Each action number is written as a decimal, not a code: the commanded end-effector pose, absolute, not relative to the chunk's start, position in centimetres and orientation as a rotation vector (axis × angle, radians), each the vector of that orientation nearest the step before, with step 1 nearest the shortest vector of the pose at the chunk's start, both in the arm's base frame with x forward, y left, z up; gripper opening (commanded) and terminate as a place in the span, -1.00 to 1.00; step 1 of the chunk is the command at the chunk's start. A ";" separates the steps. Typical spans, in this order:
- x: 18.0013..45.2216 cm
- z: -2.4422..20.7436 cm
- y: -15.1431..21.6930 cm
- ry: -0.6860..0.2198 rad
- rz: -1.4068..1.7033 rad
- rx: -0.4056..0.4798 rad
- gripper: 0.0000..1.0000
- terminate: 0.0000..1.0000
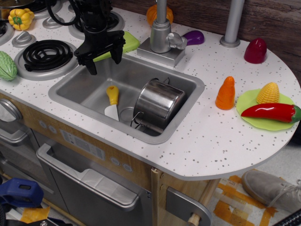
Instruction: Put knife on cutting board
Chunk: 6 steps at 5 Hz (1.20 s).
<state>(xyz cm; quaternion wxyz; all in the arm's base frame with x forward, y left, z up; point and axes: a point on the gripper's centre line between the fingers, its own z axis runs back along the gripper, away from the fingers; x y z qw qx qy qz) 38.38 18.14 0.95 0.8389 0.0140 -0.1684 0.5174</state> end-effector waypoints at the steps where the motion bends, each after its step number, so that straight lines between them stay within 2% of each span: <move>1: 38.4 1.0 18.1 -0.356 1.094 0.030 1.00 -1.00; 3: 39.5 -0.3 17.5 -0.389 1.076 -0.003 1.00 -1.00; 6: 38.9 -2.5 17.0 -0.267 1.089 -0.105 1.00 -1.00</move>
